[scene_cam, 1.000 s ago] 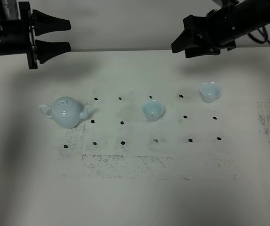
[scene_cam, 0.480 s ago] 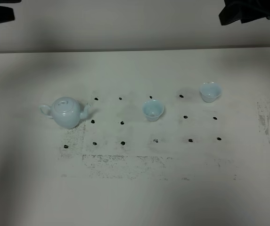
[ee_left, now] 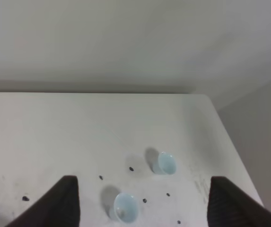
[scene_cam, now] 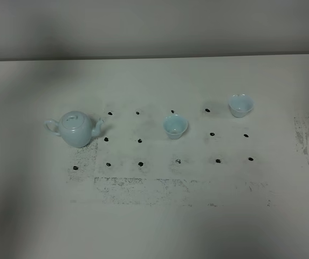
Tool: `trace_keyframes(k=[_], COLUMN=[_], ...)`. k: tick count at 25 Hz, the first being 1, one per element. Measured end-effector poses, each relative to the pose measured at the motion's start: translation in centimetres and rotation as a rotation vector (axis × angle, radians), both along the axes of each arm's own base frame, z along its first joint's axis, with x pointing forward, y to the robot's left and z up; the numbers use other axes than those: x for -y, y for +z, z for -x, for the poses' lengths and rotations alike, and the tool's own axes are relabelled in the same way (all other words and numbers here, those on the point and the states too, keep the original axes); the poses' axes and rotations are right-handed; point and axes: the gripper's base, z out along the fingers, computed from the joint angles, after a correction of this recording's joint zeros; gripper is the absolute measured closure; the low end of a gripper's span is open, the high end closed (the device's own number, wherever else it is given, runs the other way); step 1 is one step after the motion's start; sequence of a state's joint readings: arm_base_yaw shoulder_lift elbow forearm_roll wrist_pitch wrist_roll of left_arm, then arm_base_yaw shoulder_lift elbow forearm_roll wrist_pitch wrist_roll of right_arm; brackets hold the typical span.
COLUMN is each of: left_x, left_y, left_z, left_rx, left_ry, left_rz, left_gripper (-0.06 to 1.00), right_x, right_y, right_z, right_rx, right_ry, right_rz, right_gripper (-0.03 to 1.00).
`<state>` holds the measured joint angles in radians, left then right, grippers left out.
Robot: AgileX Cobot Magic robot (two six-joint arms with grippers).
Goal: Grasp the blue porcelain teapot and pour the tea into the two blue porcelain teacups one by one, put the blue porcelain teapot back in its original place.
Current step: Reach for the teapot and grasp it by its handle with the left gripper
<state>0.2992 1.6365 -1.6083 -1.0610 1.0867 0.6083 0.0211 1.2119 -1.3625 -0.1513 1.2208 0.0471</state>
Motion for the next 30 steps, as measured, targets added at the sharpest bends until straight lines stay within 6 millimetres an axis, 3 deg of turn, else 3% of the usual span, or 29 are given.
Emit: trace_keyframes(k=[7, 13, 20, 26, 30], left_x=[0.0, 0.0, 0.0, 0.0, 0.0], left_y=[0.0, 0.0, 0.0, -0.1, -0.1], left_z=[0.0, 0.0, 0.0, 0.0, 0.0], left_rx=[-0.001, -0.002, 0.001, 0.001, 0.0], left_ry=[0.001, 0.0, -0.002, -0.002, -0.004], left_rz=[-0.004, -0.005, -0.009, -0.015, -0.017], left_gripper=[0.35, 0.35, 0.35, 0.35, 0.35], right_x=[0.2, 0.2, -0.4, -0.9, -1.1], right_y=[-3.4, -7.0, -11.5, -13.5, -13.5], right_z=[8.7, 13.3, 15.6, 16.6, 17.3], right_rx=[0.045, 0.067, 0.038, 0.014, 0.058], right_ry=[-0.013, -0.008, 0.014, 0.03, 0.058], right_rz=[-0.009, -0.02, -0.092, -0.152, -0.164], right_gripper=[0.48, 0.48, 0.48, 0.48, 0.48])
